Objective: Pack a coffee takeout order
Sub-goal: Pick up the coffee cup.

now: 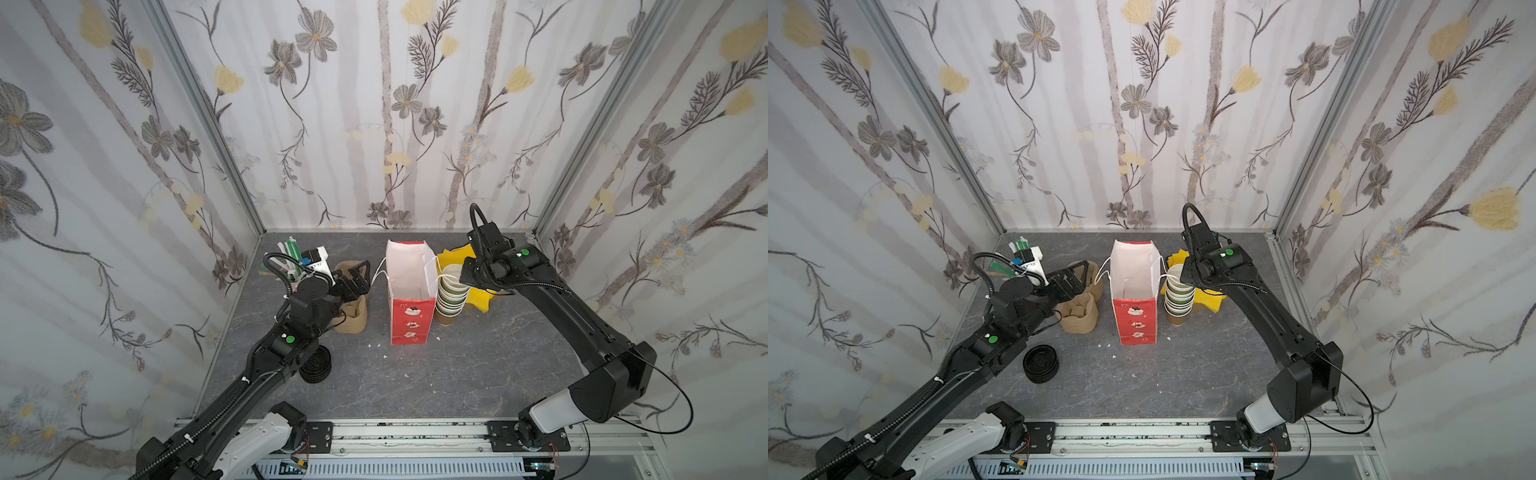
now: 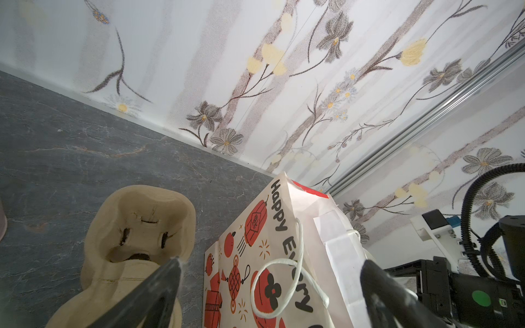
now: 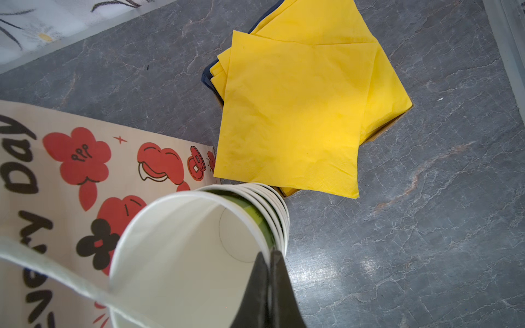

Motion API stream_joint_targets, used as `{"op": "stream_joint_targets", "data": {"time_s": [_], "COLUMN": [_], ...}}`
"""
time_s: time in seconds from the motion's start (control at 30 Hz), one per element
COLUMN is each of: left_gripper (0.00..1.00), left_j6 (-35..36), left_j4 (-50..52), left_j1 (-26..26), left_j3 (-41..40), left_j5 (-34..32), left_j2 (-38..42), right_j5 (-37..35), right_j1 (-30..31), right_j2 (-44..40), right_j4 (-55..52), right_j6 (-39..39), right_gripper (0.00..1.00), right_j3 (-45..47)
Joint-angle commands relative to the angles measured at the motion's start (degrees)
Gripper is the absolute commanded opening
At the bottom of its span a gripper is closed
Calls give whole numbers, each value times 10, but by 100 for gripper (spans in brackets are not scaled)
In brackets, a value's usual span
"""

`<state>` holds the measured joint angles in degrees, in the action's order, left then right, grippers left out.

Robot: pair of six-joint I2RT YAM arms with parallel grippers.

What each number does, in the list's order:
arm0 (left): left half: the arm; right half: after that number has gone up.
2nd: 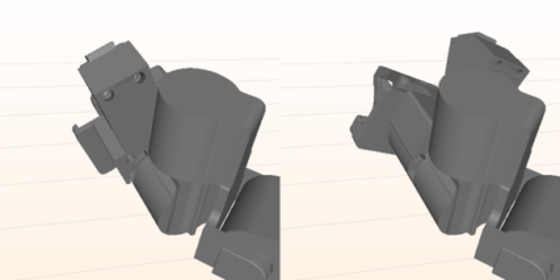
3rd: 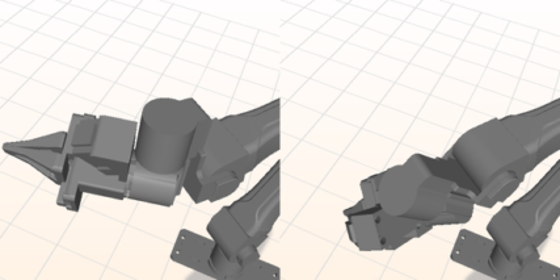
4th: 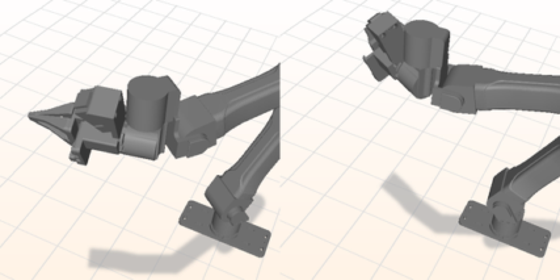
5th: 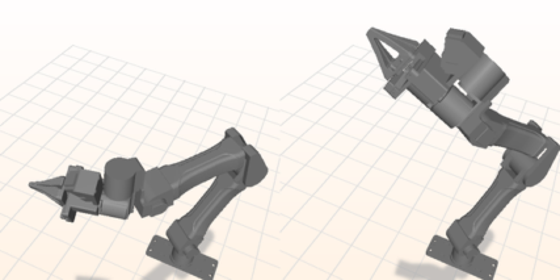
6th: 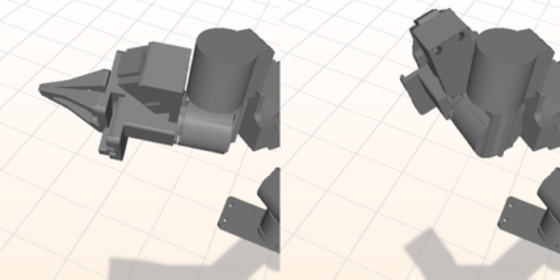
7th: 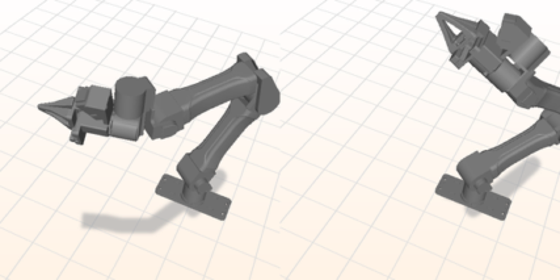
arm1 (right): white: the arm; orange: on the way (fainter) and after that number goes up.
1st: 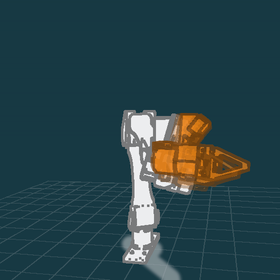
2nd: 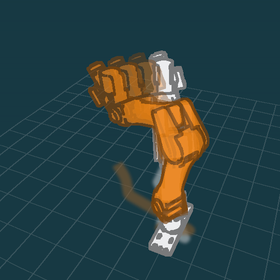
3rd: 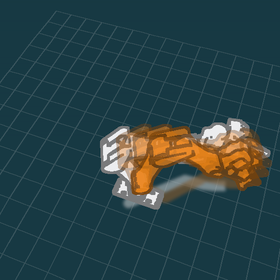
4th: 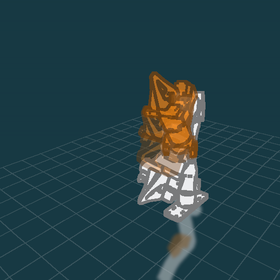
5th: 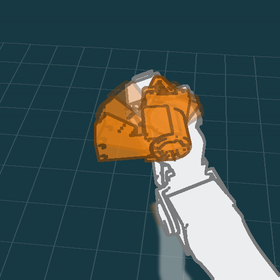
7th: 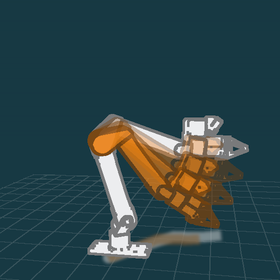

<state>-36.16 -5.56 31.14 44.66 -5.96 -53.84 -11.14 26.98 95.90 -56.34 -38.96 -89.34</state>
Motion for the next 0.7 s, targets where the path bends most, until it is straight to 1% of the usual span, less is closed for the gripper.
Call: {"op": "stream_joint_targets", "data": {"time_s": [0.0, 0.37, 0.4, 0.47, 0.67], "left_gripper": [100, 100, 100, 100, 100], "left_j6": [-1, -1, -2, -2, -5], "left_j4": [-8, -8, -8, -8, -5], "left_j1": [1, 1, 0, 0, 0], "left_j3": [5, 8, 8, 9, 11], "left_j5": [-6, -9, -9, -9, -14], "left_j2": [1, 1, 0, -2, 2], "right_j5": [-17, -27, -26, -29, -67], "right_j1": [1, 0, 0, 0, -3], "right_j2": [-9, -41, -62, -71, -96], "right_j4": [-1, 11, 14, 20, 23], "right_j6": [-6, -22, -23, -28, -38], "right_gripper": [1, 0, 0, 0, 0], "right_j3": [-9, -15, -15, -16, -24]}}
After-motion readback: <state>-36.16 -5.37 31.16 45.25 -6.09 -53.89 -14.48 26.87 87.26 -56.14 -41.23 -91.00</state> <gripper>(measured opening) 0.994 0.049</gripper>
